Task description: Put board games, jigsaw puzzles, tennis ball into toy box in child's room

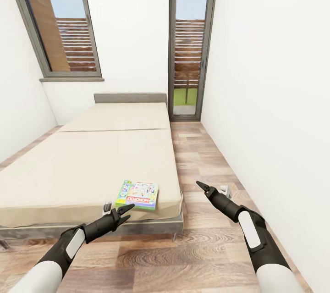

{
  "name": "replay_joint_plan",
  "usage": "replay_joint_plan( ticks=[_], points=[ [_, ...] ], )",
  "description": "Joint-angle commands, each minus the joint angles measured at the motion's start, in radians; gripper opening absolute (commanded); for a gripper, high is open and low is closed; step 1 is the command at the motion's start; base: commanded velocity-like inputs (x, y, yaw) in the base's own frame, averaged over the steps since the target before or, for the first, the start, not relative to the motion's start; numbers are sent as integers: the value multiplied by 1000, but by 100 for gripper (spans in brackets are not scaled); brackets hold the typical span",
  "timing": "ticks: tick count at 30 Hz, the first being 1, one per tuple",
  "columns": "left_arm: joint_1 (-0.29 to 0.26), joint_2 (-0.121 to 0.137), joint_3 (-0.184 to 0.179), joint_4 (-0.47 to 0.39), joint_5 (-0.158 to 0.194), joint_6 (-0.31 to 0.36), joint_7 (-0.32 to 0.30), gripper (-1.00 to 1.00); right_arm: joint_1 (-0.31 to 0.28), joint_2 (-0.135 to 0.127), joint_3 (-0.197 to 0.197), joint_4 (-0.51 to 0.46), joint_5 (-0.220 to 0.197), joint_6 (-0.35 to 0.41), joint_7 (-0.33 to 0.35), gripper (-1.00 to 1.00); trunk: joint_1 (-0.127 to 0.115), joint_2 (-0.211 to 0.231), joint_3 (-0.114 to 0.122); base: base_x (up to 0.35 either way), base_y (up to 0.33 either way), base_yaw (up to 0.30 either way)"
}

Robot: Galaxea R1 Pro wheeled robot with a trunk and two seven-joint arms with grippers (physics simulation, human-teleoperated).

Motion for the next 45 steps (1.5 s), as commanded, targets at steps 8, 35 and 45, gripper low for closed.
replay_joint_plan(
  ticks=[8,35,45],
  points=[
    [-1,3,5,0,5,14,-6,100,-1,1,-4,0,-4,8,2,100,31,-57,-26,0,0,0],
    [-1,21,9,-1,7,16,-5,100,-1,1,-4,0,-4,8,3,100,42,-78,-35,47,0,0],
    [0,21,9,-1,7,18,-5,100,-1,1,-4,0,-4,8,2,100,42,-78,-35,6,0,0]
  ],
)
